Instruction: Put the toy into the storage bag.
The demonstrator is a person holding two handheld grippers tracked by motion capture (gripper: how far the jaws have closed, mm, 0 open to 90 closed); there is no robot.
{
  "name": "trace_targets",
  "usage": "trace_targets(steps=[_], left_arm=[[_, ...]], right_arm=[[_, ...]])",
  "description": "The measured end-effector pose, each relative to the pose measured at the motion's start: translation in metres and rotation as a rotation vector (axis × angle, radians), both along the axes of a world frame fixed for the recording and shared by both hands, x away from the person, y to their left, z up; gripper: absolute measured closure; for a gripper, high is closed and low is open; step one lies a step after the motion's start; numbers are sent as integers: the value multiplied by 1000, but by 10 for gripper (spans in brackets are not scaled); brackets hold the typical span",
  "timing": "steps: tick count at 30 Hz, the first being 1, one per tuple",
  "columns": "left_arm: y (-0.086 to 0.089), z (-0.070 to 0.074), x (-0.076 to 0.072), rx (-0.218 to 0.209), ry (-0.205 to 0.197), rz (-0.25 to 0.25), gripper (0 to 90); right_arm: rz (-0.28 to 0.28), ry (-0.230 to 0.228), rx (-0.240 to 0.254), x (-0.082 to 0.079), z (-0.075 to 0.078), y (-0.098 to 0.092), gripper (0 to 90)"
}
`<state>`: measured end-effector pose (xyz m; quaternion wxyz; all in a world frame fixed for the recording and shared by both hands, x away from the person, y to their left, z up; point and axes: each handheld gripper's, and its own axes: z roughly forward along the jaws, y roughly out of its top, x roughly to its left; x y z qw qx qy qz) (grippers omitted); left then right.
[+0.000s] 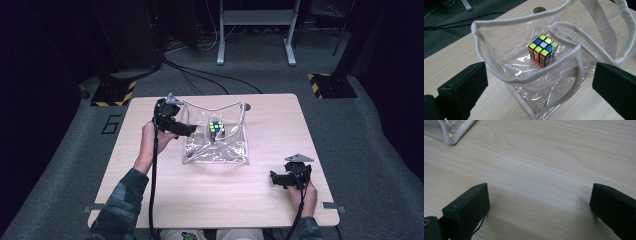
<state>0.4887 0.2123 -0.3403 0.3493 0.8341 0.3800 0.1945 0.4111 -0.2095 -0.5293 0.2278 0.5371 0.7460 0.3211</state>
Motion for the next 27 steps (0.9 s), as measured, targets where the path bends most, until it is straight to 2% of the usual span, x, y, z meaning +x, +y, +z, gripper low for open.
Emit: trace_targets(steps=[7, 12, 18, 27], left_arm=[[16, -7, -16, 13, -19, 28, 0], [30, -20, -27, 11, -12, 52, 1], [47, -37, -37, 12, 10, 95, 2], [65, -63, -46, 10, 54, 132, 9]], right_arm=[[-1, 0, 0, 0, 0, 0, 20], [-2, 0, 0, 0, 0, 0, 20], [-1, 0, 1, 0, 0, 0, 20], [0, -1, -1, 0, 0, 0, 20]])
